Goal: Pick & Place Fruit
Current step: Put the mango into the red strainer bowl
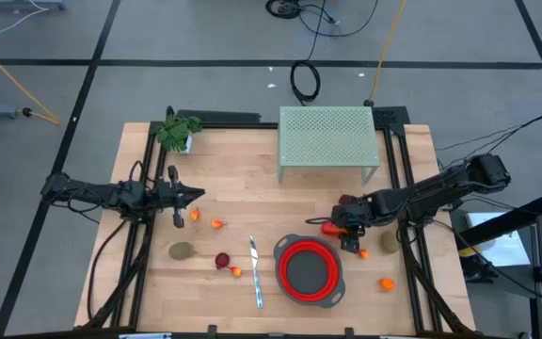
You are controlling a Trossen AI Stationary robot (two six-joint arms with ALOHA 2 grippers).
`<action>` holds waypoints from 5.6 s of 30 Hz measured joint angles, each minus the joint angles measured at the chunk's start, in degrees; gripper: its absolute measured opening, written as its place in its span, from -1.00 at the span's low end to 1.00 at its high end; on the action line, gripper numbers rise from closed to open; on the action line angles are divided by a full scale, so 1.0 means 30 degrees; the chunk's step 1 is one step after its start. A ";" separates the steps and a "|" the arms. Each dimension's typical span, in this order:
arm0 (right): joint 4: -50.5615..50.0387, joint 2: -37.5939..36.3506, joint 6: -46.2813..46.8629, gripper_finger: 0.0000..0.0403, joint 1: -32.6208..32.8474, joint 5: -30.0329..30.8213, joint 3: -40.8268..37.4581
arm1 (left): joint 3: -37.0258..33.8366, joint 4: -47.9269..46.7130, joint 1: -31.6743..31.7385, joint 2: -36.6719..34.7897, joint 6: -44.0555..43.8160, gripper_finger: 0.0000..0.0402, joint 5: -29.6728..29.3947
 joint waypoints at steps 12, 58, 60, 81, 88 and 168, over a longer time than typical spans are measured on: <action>-0.0257 -0.3854 0.2294 0.09 -0.0018 0.4327 -0.0007 | 0.0000 0.0000 0.0007 0.0029 0.0007 -0.88 0.0000; 2.0225 -0.6086 0.1805 0.11 0.0080 0.4365 0.0000 | -0.0004 0.0029 0.0002 0.0029 -0.0146 -0.88 0.0000; 2.0027 -0.5807 0.0051 0.11 0.0266 0.4358 0.0000 | 0.0000 0.0029 0.0002 0.0029 -0.0146 -0.88 0.0000; 1.9594 -0.4315 -0.6217 0.14 0.1397 0.4366 0.0000 | 0.0000 0.0029 0.0000 0.0029 -0.0146 -0.88 0.0000; 1.9581 -0.3893 -0.4637 0.14 0.2560 0.4423 0.0036 | 0.0000 0.0029 0.0004 0.0029 -0.0146 -0.88 0.0001; 0.2940 0.4554 0.8845 0.16 0.5431 0.2840 0.8699 | 0.0000 0.0044 0.0000 0.0022 -0.0219 -0.88 0.0044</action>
